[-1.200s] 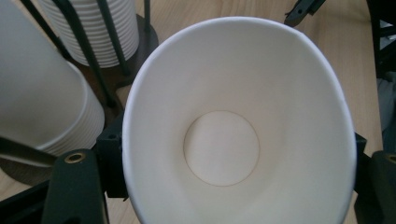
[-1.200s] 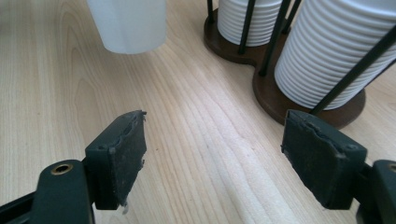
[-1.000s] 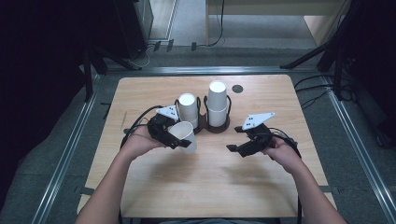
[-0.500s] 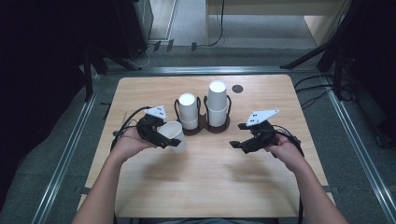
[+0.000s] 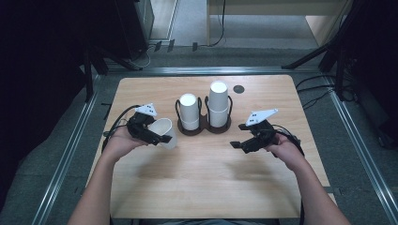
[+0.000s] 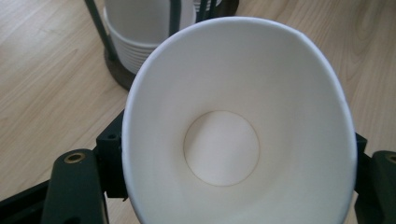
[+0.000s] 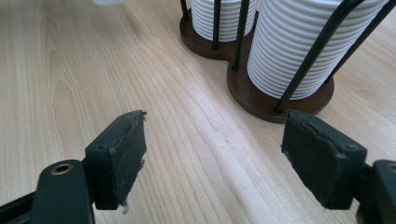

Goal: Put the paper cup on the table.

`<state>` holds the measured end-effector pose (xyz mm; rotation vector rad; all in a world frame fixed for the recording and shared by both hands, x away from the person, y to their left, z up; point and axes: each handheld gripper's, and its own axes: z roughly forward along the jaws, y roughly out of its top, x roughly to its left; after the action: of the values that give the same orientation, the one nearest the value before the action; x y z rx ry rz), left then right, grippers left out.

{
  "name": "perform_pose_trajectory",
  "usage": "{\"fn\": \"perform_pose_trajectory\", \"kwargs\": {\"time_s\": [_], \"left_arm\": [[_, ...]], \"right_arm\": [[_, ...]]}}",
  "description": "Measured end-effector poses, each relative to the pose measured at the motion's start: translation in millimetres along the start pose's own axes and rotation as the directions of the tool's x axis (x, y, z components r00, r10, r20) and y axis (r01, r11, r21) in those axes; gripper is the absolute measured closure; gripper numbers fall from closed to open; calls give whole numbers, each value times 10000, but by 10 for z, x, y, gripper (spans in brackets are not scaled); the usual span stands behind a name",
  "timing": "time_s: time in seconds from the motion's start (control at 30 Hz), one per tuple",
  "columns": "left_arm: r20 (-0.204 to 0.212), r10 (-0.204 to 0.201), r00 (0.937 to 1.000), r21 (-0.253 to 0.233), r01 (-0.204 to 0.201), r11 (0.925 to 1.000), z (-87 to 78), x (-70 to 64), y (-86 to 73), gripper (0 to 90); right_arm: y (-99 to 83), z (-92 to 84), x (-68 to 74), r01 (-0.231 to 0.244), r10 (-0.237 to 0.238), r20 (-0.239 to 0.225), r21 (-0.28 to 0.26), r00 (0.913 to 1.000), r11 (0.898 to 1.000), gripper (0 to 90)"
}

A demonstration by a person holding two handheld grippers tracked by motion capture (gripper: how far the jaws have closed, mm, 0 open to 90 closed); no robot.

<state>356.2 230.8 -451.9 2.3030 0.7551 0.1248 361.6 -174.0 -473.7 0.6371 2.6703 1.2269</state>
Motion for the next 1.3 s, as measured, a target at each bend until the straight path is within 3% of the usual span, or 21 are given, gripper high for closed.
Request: {"fn": "perform_pose_trajectory", "kwargs": {"time_s": [0.37, 0.67, 0.8, 0.93, 0.97, 1.03, 1.1, 1.3], "left_arm": [[-539, -615, 9967, -120, 609, 9981, -84, 256, -81, 246], [-1399, -1327, 9812, 95, 1353, 9908, -97, 475, -162, 242], [-1434, -1547, 9775, 1, 1563, 9877, -105, 567, -192, 242], [-1674, -1729, 9706, 101, 1770, 9842, -98, 657, -218, 241], [-1902, -1682, 9672, 157, 1743, 9846, -97, 673, -218, 239], [-1756, -1932, 9653, -47, 1954, 9807, -101, 720, -220, 239], [-1985, -1840, 9627, 137, 1905, 9816, -93, 751, -211, 238], [-1986, -1999, 9595, 130, 2065, 9784, -67, 824, -235, 237]], "right_arm": [[-14, 102, 32, 88, -86, -88, 280, 9999, 9996, 220], [-3, 206, 135, 130, -122, -187, 442, 9997, 9989, 220], [21, 242, 142, 103, -95, -229, 361, 9997, 9993, 220], [29, 263, 154, 85, -79, -194, 323, 9998, 9994, 220], [26, 263, 157, 62, -56, -197, 335, 9998, 9994, 220], [15, 264, 159, 52, -45, -181, 380, 9998, 9993, 220], [0, 262, 161, 70, -63, -152, 450, 9999, 9990, 220], [-28, 236, 156, -45, 50, -104, 453, 9999, 9990, 220]]}}
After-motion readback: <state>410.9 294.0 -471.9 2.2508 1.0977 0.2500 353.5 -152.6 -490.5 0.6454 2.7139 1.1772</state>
